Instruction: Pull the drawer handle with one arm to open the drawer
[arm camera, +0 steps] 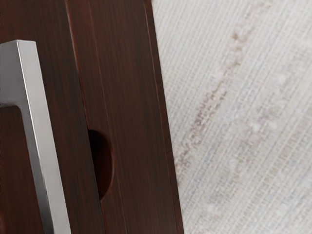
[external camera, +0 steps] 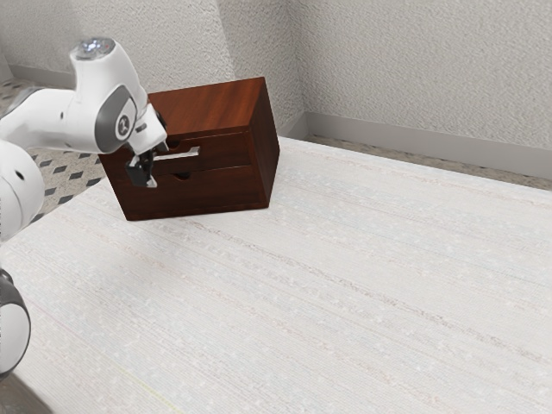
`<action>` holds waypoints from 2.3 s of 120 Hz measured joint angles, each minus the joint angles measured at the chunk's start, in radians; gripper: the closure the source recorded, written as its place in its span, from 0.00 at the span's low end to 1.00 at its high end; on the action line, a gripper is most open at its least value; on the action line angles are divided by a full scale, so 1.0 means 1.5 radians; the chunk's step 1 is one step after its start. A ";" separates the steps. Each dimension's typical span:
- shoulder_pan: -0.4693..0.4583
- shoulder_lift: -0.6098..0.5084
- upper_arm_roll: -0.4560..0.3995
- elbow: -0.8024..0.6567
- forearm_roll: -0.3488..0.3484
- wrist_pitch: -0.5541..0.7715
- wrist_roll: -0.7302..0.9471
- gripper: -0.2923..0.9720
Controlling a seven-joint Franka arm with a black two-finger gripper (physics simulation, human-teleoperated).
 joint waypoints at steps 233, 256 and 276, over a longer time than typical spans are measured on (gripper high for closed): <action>-0.036 -0.239 -0.010 -0.321 0.013 0.030 0.004 0.25; -0.046 -0.281 -0.008 -0.377 0.022 0.031 0.008 0.23; -0.064 -0.307 -0.006 -0.406 0.036 0.032 0.010 0.24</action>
